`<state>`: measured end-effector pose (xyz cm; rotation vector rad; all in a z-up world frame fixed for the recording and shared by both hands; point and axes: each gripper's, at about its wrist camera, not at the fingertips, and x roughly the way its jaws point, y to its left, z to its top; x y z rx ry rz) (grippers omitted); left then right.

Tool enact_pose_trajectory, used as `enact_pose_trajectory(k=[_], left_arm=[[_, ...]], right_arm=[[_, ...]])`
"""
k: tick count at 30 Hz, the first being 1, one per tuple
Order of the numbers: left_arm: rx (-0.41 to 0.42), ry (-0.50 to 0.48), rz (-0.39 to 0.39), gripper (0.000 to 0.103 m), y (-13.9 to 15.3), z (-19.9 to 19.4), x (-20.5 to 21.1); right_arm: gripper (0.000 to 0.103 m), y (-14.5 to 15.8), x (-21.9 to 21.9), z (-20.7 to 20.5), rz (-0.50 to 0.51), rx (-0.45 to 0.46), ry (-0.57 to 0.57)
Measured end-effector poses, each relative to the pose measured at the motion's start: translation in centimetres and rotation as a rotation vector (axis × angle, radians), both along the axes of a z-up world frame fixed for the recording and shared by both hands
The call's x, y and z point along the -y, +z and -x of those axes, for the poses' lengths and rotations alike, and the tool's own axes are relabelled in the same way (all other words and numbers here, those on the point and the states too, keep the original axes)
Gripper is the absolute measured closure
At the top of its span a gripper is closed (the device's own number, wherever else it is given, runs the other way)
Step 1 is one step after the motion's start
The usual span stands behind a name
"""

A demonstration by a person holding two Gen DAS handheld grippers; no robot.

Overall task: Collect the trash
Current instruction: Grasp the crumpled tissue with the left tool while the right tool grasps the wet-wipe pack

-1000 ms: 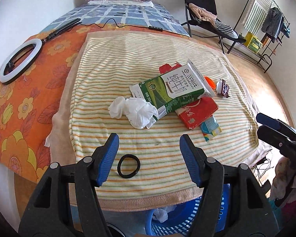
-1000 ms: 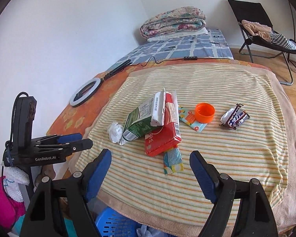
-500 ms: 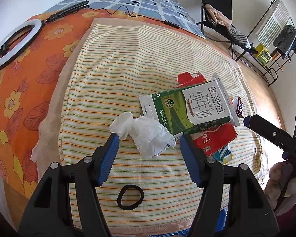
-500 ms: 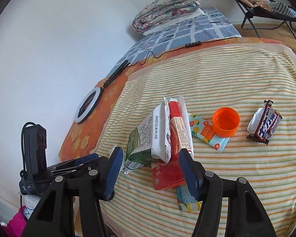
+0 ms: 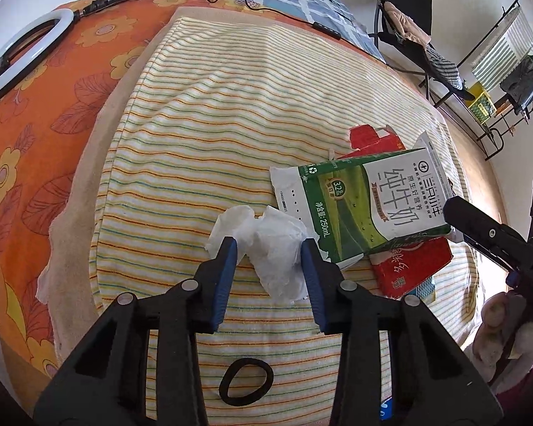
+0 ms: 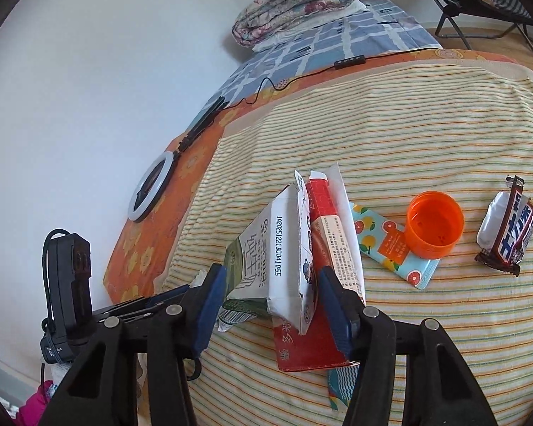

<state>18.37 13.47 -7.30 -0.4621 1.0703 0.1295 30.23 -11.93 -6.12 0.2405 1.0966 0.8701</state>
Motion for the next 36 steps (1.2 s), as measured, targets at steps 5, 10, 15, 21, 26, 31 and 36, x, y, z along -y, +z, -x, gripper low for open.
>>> enact_pose_trajectory(k=[5, 10, 15, 21, 26, 31, 36], left_arm=[[0.006, -0.025, 0.010, 0.080, -0.2, -0.4, 0.5], [0.018, -0.037, 0.010, 0.090, 0.1, -0.3, 0.6], [0.032, -0.031, 0.005, 0.094, 0.6, 0.4, 0.4], [0.062, 0.000, -0.001, 0.098, 1.8, 1.2, -0.7], [0.079, 0.030, 0.002, 0.100, 2.4, 1.8, -1.6], [0.073, 0.061, -0.007, 0.094, 2.2, 2.0, -2.0], [0.041, 0.056, -0.013, 0.040, 1.1, 1.2, -1.6]], right_arm=[[0.056, -0.6, -1.1, 0.2, 0.013, 0.003, 0.013], [0.064, -0.5, -1.3, 0.5, 0.010, 0.026, 0.006], [0.068, 0.5, -1.0, 1.2, -0.011, 0.063, -0.002], [0.069, 2.6, -1.0, 2.2, -0.015, 0.145, -0.010], [0.070, 3.6, -1.6, 3.2, 0.009, 0.207, 0.006], [0.070, 3.9, -1.9, 3.9, 0.030, 0.242, 0.014], [0.070, 4.5, -1.8, 4.5, 0.050, 0.284, 0.026]])
